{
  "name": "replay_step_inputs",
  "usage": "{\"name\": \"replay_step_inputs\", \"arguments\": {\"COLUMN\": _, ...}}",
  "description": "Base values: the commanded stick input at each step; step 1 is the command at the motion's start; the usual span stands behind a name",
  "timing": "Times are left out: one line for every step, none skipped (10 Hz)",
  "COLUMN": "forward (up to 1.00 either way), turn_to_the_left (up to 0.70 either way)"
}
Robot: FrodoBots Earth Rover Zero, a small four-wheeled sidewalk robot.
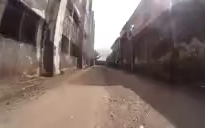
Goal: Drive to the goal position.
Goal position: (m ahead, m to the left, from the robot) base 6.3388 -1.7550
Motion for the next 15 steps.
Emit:
{"name": "replay_step_inputs", "arguments": {"forward": 1.0, "turn_to_the_left": 0.0}}
{"name": "replay_step_inputs", "arguments": {"forward": 1.0, "turn_to_the_left": 0.0}}
{"name": "replay_step_inputs", "arguments": {"forward": 1.0, "turn_to_the_left": 0.0}}
{"name": "replay_step_inputs", "arguments": {"forward": 1.0, "turn_to_the_left": 0.0}}
{"name": "replay_step_inputs", "arguments": {"forward": 1.0, "turn_to_the_left": 0.0}}
{"name": "replay_step_inputs", "arguments": {"forward": 1.0, "turn_to_the_left": 0.0}}
{"name": "replay_step_inputs", "arguments": {"forward": 1.0, "turn_to_the_left": 0.0}}
{"name": "replay_step_inputs", "arguments": {"forward": 1.0, "turn_to_the_left": 0.0}}
{"name": "replay_step_inputs", "arguments": {"forward": 1.0, "turn_to_the_left": 0.0}}
{"name": "replay_step_inputs", "arguments": {"forward": 1.0, "turn_to_the_left": 0.0}}
{"name": "replay_step_inputs", "arguments": {"forward": 1.0, "turn_to_the_left": 0.0}}
{"name": "replay_step_inputs", "arguments": {"forward": 1.0, "turn_to_the_left": 0.0}}
{"name": "replay_step_inputs", "arguments": {"forward": 1.0, "turn_to_the_left": 0.0}}
{"name": "replay_step_inputs", "arguments": {"forward": 1.0, "turn_to_the_left": 0.0}}
{"name": "replay_step_inputs", "arguments": {"forward": 1.0, "turn_to_the_left": 0.0}}
